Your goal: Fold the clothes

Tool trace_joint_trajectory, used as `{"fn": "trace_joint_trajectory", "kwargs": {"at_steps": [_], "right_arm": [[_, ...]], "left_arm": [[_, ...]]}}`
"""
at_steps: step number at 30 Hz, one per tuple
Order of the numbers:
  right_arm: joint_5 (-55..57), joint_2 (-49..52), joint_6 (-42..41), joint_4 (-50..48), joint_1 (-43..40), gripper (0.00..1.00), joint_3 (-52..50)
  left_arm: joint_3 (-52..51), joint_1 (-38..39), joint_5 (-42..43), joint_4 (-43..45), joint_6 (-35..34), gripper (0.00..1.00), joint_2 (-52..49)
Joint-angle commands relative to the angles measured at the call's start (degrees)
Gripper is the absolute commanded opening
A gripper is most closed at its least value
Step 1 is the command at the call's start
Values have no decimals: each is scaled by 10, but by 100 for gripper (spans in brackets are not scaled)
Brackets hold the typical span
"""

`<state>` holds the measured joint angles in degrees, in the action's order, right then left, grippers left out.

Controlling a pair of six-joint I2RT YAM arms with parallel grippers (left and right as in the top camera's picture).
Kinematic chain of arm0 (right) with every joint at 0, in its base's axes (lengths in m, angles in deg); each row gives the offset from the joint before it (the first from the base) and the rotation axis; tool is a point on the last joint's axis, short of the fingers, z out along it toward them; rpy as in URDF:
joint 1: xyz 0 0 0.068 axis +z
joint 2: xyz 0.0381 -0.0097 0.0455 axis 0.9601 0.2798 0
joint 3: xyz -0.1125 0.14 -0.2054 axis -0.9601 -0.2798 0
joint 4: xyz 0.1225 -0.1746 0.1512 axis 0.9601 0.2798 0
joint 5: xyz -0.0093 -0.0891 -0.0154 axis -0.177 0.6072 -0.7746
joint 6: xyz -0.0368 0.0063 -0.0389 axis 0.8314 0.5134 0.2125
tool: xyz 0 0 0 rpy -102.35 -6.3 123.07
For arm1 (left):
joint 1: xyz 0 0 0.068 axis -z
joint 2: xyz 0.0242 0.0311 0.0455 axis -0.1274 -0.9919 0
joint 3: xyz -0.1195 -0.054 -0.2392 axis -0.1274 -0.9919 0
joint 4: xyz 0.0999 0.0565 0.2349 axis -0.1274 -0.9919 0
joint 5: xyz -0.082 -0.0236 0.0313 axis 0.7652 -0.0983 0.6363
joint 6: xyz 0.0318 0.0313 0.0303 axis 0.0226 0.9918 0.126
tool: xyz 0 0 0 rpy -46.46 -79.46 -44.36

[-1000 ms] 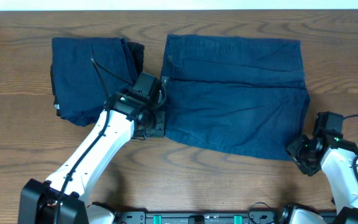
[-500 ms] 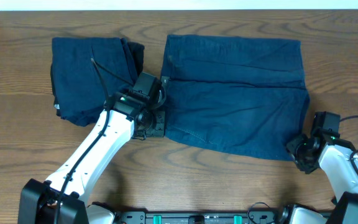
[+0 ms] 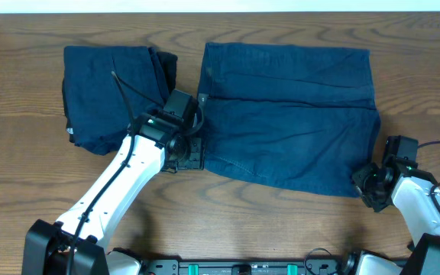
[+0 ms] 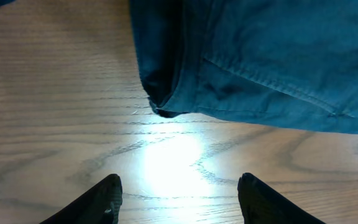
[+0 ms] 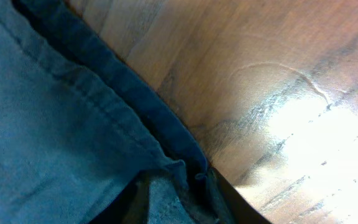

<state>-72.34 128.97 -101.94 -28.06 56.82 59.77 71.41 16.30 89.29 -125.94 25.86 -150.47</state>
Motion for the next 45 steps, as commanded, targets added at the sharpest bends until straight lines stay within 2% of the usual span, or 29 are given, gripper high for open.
{"fn": "trace_joint_trajectory", "kwargs": {"at_steps": [1,10,16,24,33,38,42,43,44,45], "right_arm": [[0,19,-2,4,-3,34,-18],[0,19,-2,2,-3,36,-18],[0,19,-2,2,-3,24,-18],[-1,19,3,2,-3,24,-18],[-13,19,7,2,-3,24,-18],[-15,19,20,-3,-3,23,-18],[-15,19,20,-3,-3,22,-18],[-15,19,20,-3,-3,20,-18],[-15,19,21,-3,-3,15,-18],[-15,19,27,-3,-3,7,-18]], "left_arm": [[-4,-6,-19,-10,-18,64,-5],[-23,-6,-19,3,-84,68,-5],[-78,-5,-13,77,-172,68,-6],[-157,-4,27,218,-213,68,-6],[-161,-4,26,268,-243,68,-13],[-161,-4,24,277,-275,68,-40],[-161,-4,24,287,-275,67,-64],[-161,-4,24,290,-275,65,-68],[-161,-4,24,292,-275,57,-70],[-161,-4,24,291,-275,43,-70]]}}
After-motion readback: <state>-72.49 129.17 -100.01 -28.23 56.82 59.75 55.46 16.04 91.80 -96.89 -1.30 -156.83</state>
